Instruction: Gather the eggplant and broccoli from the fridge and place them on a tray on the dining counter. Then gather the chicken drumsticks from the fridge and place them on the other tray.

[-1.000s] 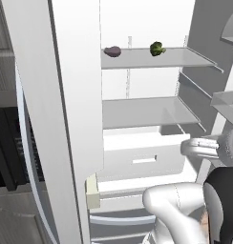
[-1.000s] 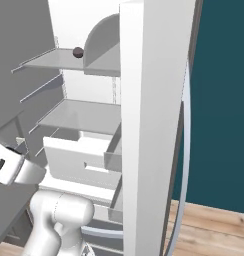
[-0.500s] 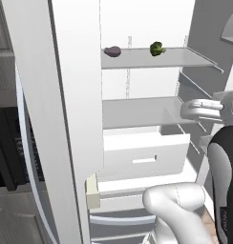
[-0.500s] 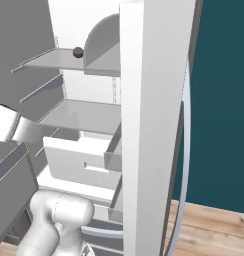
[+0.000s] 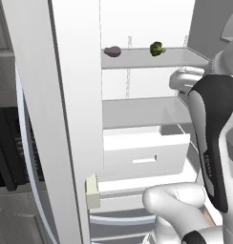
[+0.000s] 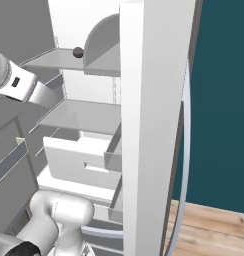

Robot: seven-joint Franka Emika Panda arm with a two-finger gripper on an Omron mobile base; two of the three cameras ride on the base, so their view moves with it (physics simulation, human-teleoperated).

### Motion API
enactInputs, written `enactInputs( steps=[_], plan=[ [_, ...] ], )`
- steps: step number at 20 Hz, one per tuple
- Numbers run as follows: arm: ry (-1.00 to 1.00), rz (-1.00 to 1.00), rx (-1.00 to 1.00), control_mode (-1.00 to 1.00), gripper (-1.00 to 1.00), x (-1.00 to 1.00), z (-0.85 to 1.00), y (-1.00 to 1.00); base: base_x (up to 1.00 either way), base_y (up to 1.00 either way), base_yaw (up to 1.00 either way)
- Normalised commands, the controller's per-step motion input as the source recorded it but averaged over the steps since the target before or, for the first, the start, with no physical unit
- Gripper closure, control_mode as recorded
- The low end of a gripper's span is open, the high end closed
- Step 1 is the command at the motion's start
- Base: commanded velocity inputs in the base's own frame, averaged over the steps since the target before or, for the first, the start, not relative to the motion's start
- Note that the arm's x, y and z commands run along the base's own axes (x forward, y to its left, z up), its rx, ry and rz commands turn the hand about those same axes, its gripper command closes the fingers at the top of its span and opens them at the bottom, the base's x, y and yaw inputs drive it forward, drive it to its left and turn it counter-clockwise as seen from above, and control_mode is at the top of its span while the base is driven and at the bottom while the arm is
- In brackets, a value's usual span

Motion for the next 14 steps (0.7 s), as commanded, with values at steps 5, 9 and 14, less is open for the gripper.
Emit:
enactInputs(
  steps=[5, 9, 14],
  plan=[
    [-0.11, 0.0, -0.04, -1.0, -1.0, 0.37, 0.07, -0.12, 0.0, 0.0, 0.0],
    [-0.22, 0.0, -0.16, -1.0, -1.0, 0.27, 0.2, -0.03, 0.0, 0.0, 0.0],
    [-0.18, 0.02, -0.15, -1.0, -1.0, 0.37, 0.29, -0.05, 0.0, 0.0, 0.0]
  ],
)
